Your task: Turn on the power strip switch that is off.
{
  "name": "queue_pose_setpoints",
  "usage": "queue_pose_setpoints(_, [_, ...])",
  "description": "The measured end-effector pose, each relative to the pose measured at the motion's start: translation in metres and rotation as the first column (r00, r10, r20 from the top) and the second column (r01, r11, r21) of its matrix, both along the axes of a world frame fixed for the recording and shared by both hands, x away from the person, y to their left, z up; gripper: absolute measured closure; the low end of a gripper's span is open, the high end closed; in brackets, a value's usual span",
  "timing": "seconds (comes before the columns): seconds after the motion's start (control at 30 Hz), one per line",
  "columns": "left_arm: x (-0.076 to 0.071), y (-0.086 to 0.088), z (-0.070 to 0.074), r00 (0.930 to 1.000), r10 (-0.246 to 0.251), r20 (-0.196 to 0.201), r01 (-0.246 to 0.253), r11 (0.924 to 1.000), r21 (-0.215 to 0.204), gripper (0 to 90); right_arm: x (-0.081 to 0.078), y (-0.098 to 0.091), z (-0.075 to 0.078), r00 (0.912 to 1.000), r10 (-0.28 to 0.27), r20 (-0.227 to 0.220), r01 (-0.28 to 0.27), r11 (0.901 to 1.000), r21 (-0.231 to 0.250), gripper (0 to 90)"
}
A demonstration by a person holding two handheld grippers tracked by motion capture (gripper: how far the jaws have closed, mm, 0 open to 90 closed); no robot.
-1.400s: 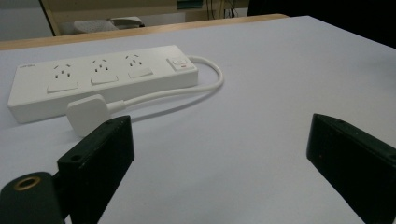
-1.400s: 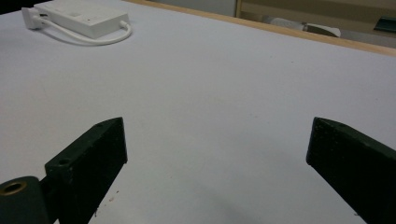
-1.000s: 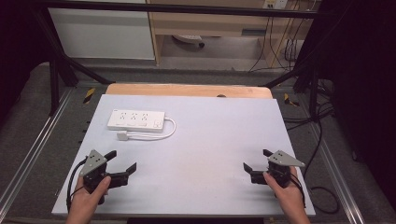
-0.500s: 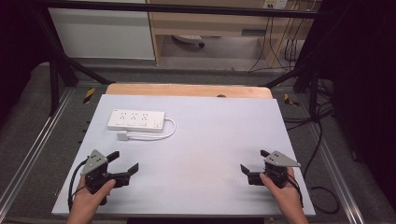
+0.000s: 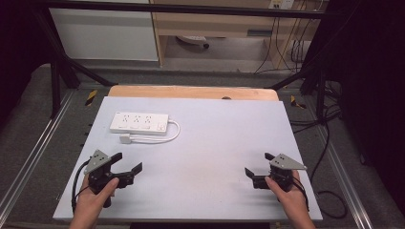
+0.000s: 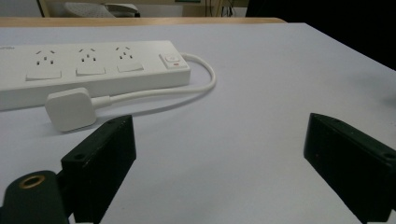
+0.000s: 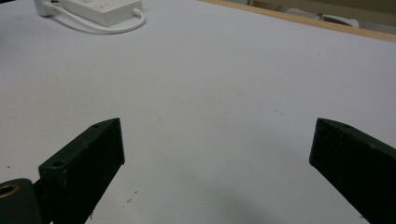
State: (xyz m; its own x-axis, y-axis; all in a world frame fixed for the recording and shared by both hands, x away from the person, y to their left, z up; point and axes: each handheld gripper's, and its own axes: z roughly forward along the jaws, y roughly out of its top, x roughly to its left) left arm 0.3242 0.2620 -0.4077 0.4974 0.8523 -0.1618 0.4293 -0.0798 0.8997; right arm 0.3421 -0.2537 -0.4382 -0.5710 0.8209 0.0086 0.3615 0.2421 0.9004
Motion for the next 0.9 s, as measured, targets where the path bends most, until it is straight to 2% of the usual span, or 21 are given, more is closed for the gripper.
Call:
queue_pose_setpoints(0.2, [0.001, -0.002, 0.006, 0.9999, -0.007, 0.012, 0.007, 1.0, 0.002, 9.2, -0.001, 0.0, 0.0, 1.0, 0.0, 0.003, 0.0, 1.0, -0.008, 3.7])
queue_pose_setpoints(0.33, [0.006, -0.003, 0.009, 0.9999, -0.002, 0.013, 0.002, 0.9999, -0.011, 9.2, 0.0, 0.0, 0.001, 1.0, 0.005, 0.008, -0.005, 1.0, -0.008, 3.6])
queue_pose_setpoints(0.5, [0.012, -0.008, 0.014, 0.9994, -0.02, 0.027, 0.02, 0.9998, -0.002, 9.1, 0.0, 0.0, -0.001, 1.0, 0.006, -0.007, -0.006, 0.9999, -0.008, 3.6])
queue_pose_setpoints(0.73, [0.019, -0.018, 0.021, 0.9985, -0.031, 0.045, 0.031, 0.9995, 0.002, 8.8, -0.001, 0.001, 0.0, 0.9999, 0.009, -0.006, -0.009, 0.9999, -0.013, 3.5])
queue_pose_setpoints(0.9, [0.023, -0.029, 0.024, 0.9969, -0.068, 0.038, 0.068, 0.9976, 0.009, 8.5, -0.001, 0.0, 0.0, 1.0, 0.007, -0.007, -0.007, 0.9998, -0.017, 3.5])
